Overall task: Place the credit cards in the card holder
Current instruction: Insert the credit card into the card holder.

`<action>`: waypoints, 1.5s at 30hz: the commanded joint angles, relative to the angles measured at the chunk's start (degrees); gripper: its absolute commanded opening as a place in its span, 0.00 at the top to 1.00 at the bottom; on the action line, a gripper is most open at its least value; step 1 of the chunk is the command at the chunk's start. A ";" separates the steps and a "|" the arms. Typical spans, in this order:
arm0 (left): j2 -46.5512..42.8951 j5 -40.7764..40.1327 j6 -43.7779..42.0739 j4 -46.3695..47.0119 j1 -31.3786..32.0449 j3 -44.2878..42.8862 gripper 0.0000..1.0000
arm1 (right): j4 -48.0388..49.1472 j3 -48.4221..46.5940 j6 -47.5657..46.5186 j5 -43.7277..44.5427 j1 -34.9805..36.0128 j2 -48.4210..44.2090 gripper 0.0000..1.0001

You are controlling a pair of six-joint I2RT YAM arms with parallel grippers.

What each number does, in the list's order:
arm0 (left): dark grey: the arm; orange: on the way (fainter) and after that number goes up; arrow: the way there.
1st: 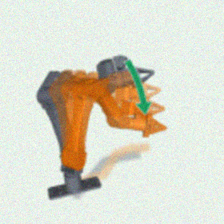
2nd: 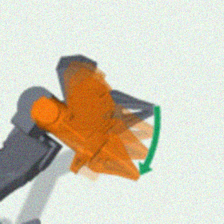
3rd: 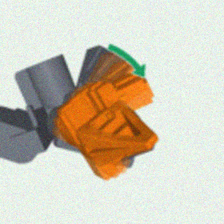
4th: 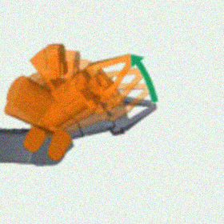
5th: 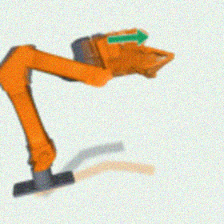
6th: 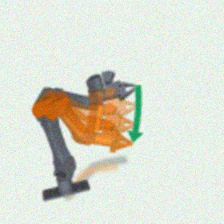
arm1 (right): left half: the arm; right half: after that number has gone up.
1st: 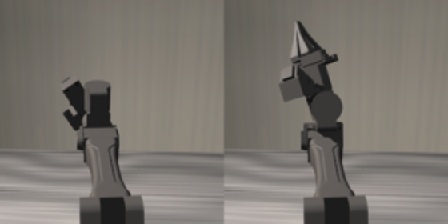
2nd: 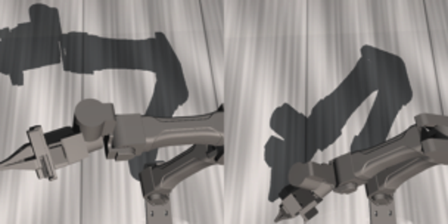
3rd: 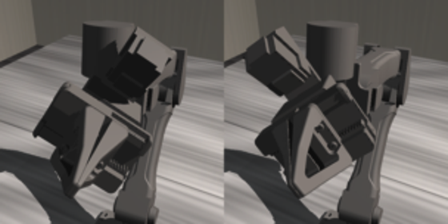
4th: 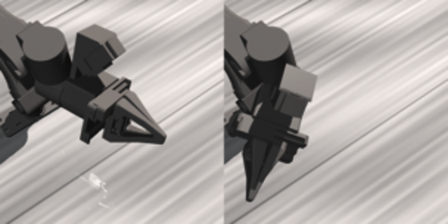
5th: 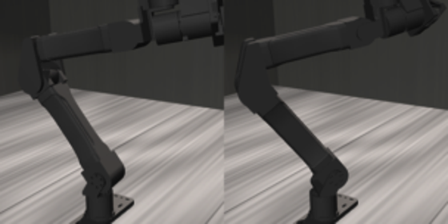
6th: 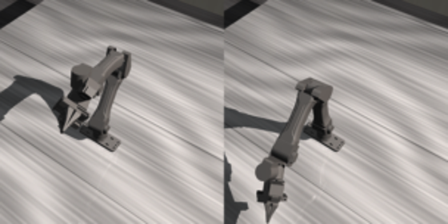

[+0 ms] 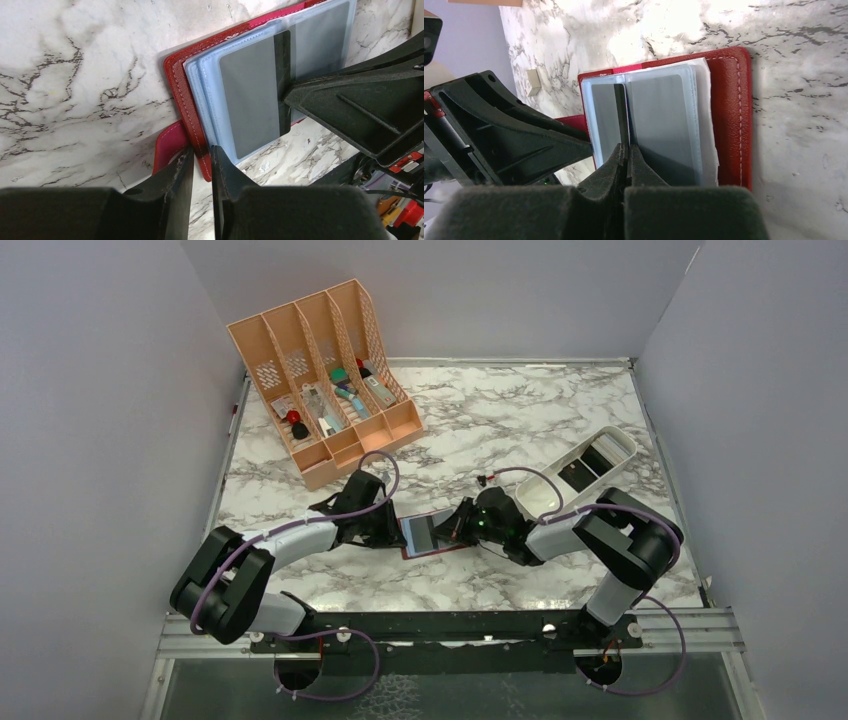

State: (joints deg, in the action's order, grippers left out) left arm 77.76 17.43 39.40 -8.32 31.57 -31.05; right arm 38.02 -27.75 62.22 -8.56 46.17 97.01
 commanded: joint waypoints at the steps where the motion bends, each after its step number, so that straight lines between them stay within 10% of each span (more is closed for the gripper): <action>1: -1.49 0.15 -0.78 -3.56 0.43 -1.70 0.75 | 1.08 0.39 1.13 -2.18 0.76 1.85 0.99; 22: -1.90 0.29 0.60 0.98 -0.50 -3.81 0.54 | -13.52 -4.46 -8.47 -2.15 2.08 -3.56 0.63; 45: -0.29 1.95 0.94 3.85 -0.55 -3.43 0.68 | -24.08 -8.42 -12.67 1.95 2.78 -7.28 0.67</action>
State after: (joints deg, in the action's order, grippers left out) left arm 76.55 17.91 40.32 -6.28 31.22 -33.36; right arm 16.67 -34.76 51.46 -9.15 48.42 91.26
